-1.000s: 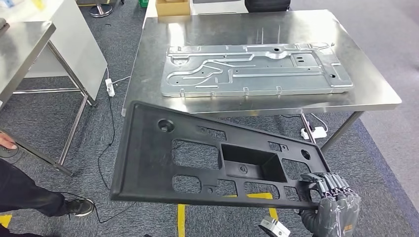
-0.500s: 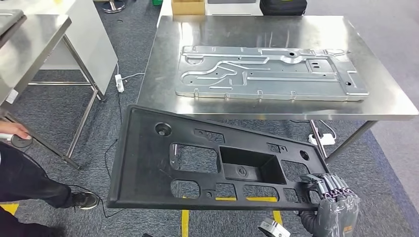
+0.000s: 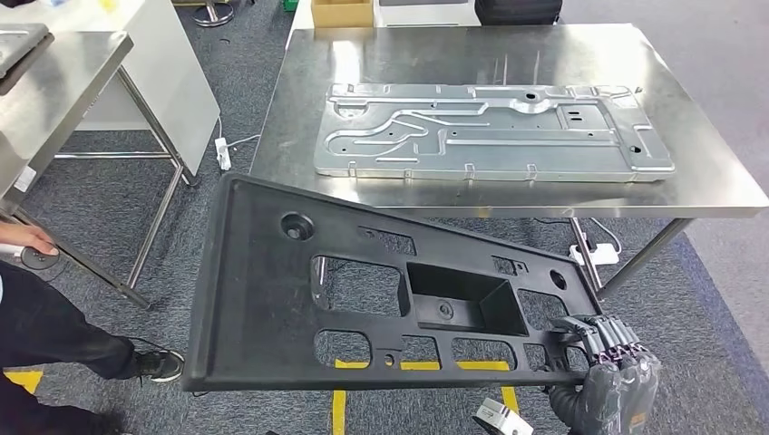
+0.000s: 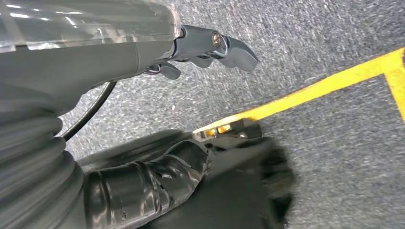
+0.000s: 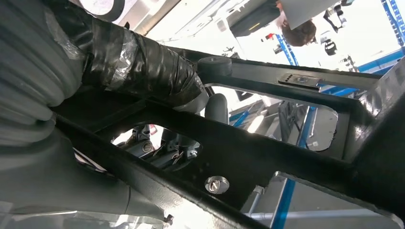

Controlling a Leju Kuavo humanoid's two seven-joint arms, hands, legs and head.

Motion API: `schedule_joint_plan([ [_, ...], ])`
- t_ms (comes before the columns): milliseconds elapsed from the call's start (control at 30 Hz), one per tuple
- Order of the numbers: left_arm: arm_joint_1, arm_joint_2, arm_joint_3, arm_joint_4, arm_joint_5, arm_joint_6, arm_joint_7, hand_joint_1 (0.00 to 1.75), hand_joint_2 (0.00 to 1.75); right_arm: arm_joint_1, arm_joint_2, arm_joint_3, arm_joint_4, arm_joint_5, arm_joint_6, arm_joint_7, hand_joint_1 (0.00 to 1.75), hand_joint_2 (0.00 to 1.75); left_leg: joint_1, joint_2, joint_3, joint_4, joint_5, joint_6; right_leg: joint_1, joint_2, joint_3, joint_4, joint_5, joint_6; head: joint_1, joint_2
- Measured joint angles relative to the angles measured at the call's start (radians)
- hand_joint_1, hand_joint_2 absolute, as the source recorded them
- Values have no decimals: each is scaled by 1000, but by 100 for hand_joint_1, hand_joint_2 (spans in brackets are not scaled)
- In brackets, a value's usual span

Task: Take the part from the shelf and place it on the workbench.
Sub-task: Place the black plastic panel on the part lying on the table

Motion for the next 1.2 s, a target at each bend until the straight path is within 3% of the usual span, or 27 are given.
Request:
schedule_joint_plan([
  [33, -1, 0, 0, 0, 1, -4, -1, 0, 175, 0, 1, 0, 0, -2, 0, 0, 175, 175, -3, 1, 17, -37, 8, 5, 1, 0, 0, 0, 0, 4, 0, 0],
  [133, 0, 1, 0, 0, 3, -11, -5, 0, 175, -1, 2, 0, 0, -6, 0, 0, 175, 175, -2, 0, 22, -52, 11, 19, 0, -1, 2, 0, 0, 20, 0, 0],
  [200, 1, 1, 0, 0, 3, -13, -6, 0, 175, -2, 2, 0, -1, -6, 0, 0, 175, 175, 4, 2, 29, -65, 20, 32, 1, 1, -12, 37, -28, 29, 1, 0],
  [300, 0, 1, 0, 0, 4, -14, -6, 0, 175, -3, 2, 0, -2, -9, 0, 0, 175, 175, 6, 3, 30, -69, 23, 38, -2, 4, -97, 215, -123, 36, 2, 0],
  [333, 0, 1, 0, 0, 4, -14, -6, 0, 175, -2, 1, 0, -2, -11, 0, 0, 175, 175, 6, 2, 29, -69, 23, 38, -3, 4, -124, 268, -140, 37, 3, 0],
  [367, 1, 1, 0, 0, 4, -14, -6, 0, 175, -2, 1, 0, -2, -13, 0, 0, 175, 175, 6, 2, 29, -68, 22, 38, -5, 4, -137, 292, -140, 39, 2, 0],
  [400, 1, 1, 0, 0, 4, -14, -6, 0, 175, -3, 2, 0, -1, -14, 0, 0, 175, 175, 6, 1, 30, -67, 20, 36, -6, 4, -130, 274, -117, 39, 3, 0],
  [467, 2, 0, 0, 0, 4, -14, -6, 0, 175, -4, 2, 0, -2, -19, 0, 0, 175, 175, 8, -2, 33, -62, 15, 30, -8, 4, -68, 145, -43, 38, 3, 0],
  [533, 1, -1, 0, 0, 4, -14, -6, 0, 175, -6, 2, 0, -2, -22, 0, 0, 175, 175, 5, -4, 32, -52, 6, 19, -7, 6, -16, 31, -4, 34, 2, 0],
  [700, 0, 0, 0, 0, 5, -13, -6, 0, 175, -8, 2, 0, -2, -31, 0, 2, 175, 175, 4, -3, 22, -26, -17, -3, -5, 8, -7, 6, -4, 5, 1, 0],
  [767, 0, 0, 0, 0, 5, -13, -6, 0, 175, -9, 3, 0, -2, -33, 0, 2, 175, 175, 5, -1, -22, 68, -71, -11, -5, 6, -4, 4, -5, -3, 0, 0],
  [833, 1, 0, 0, 0, 5, -13, -6, 0, 175, -9, 3, 0, -2, -33, 0, 2, 175, 175, 5, 0, -93, 209, -127, -14, -1, 4, -4, 4, -7, -8, 0, 0],
  [867, 1, 0, 0, 0, 5, -13, -6, 0, 175, -9, 3, 0, -2, -34, 0, 2, 175, 175, 5, 0, -118, 252, -134, -12, 2, 3, -2, 4, -8, -9, 0, 0],
  [900, 2, 0, 0, 0, 5, -13, -6, 0, 175, -9, 3, 0, -2, -34, 0, 2, 175, 175, 4, 0, -123, 256, -119, -8, 5, 3, 0, 4, -10, -11, 0, 0],
  [967, 2, 0, 0, 0, 5, -13, -7, 0, 175, -10, 3, 0, -2, -34, 0, 2, 175, 175, -1, 0, -78, 149, -42, 9, 11, 4, 10, 4, -14, -14, 0, 0],
  [1033, 1, 2, 0, 0, 5, -13, -8, 0, 175, -11, 3, 0, -2, -35, 0, 2, 175, 175, -9, 2, -19, 18, 11, 33, 14, 4, 14, 4, -18, -13, 2, 0],
  [1100, -2, 4, 0, 0, 5, -13, -8, 0, 175, -13, 3, 0, -1, -37, 0, 4, 175, 175, -17, 3, 1, -31, 16, 46, 11, 4, 10, 4, -18, -6, 3, 0],
  [1200, -3, 4, 0, 0, 5, -13, -8, 0, 175, -14, 3, 0, -1, -38, 0, 7, 175, 175, -21, 2, 1, -36, 18, 46, 8, 3, 7, 4, -17, 0, 2, 0],
])
